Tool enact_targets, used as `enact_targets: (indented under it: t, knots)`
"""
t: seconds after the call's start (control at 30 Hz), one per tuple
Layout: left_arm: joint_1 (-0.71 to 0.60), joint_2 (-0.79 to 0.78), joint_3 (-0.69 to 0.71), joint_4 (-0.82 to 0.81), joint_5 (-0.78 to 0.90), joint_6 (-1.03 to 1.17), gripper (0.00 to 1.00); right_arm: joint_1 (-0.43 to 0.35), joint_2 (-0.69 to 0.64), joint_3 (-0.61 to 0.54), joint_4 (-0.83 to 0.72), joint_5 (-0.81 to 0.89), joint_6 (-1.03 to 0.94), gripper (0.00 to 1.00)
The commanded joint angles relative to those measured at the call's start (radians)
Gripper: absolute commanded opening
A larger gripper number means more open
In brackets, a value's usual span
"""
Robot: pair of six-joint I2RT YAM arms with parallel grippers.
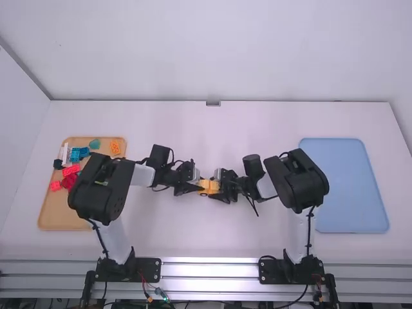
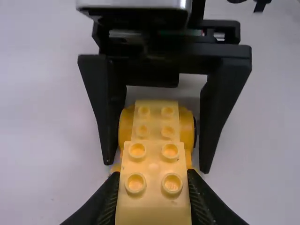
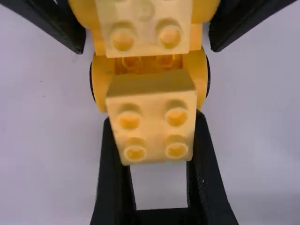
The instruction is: Assemble lego blocks to make yellow taxi
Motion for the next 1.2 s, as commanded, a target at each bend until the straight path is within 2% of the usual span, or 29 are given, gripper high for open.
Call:
enact_targets:
  t: [0.0,0.1,0.27,0.43,0.77,1.17]
  knots:
    - [-0.006,0.025,0.020,-0.004,0.047,-0.002,0.10,-0.003,0.015,0.015,-0.004,0.000,-0.001,0.61]
    - [-0.005,0.026,0.019,-0.003,0.062,0.006,0.09,-0.003,0.015,0.015,-0.005,0.000,-0.001,0.45]
    - [-0.013,0.026,0.019,-0.010,0.058,0.046,0.07,-0.003,0.015,0.019,-0.042,-0.006,-0.047,0.34]
    - [-0.021,0.026,0.019,-0.011,0.058,0.047,0.07,-0.003,0.015,0.040,-0.112,-0.007,-0.072,0.34]
    - [-0.034,0.026,0.019,-0.006,-0.016,0.047,0.07,0.005,0.015,0.034,-0.105,-0.007,-0.072,0.34]
    - [-0.034,0.026,0.019,0.019,-0.011,0.046,0.06,0.005,0.015,0.035,-0.105,-0.007,-0.072,0.33]
